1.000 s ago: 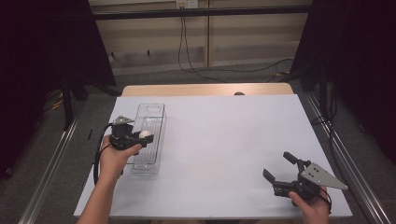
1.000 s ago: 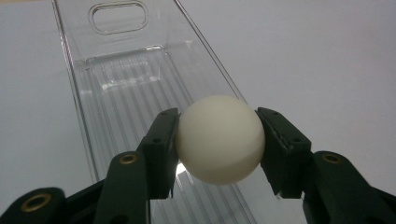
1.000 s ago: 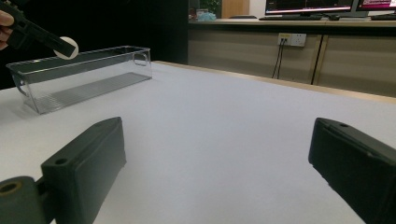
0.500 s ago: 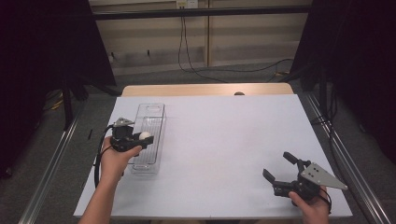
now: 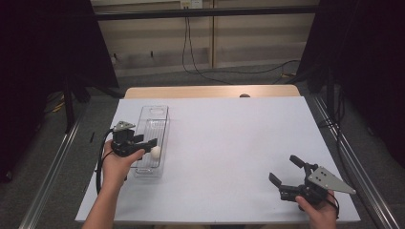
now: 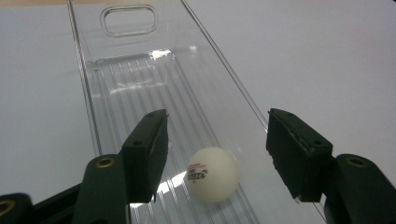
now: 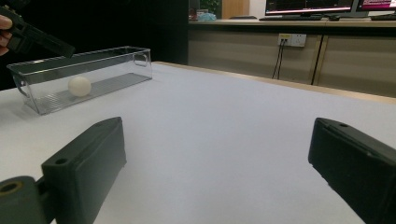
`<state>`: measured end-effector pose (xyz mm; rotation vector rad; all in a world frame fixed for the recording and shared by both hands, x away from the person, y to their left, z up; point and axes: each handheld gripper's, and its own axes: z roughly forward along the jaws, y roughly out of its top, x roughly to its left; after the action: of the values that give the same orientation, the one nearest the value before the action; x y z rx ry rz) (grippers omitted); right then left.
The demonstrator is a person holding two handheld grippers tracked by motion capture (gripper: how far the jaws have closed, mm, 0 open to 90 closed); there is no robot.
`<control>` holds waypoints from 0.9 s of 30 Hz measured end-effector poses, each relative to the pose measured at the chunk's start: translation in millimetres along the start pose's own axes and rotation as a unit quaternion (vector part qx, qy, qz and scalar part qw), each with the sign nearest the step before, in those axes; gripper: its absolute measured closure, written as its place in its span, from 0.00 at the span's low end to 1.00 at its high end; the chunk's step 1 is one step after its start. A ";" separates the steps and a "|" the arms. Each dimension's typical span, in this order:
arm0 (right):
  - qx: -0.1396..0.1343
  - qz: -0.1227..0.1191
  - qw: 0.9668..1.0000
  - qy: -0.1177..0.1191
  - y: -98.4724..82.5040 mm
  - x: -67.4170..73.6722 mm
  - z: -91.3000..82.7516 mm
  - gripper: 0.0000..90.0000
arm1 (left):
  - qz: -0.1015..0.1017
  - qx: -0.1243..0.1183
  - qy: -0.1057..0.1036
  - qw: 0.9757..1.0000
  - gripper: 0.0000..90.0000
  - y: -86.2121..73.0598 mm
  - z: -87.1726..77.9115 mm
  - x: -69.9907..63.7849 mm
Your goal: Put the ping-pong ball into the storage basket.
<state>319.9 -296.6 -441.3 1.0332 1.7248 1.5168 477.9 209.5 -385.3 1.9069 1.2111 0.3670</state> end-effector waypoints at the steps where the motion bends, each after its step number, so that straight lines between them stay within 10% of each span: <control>1: -0.001 0.001 1.000 0.000 -0.2 0.4 0.4 0.04 | 0.001 0.001 0.002 1.000 0.39 -0.4 -0.7 0.0; 27: -0.002 0.001 1.000 -0.004 -0.7 1.1 -0.7 0.04 | 0.005 -0.056 -0.007 0.998 0.18 -13.4 -11.1 -6.8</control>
<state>318.6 -296.1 -441.8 1.0377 1.7160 1.5142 459.5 211.7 -387.6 1.8162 1.1491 0.4186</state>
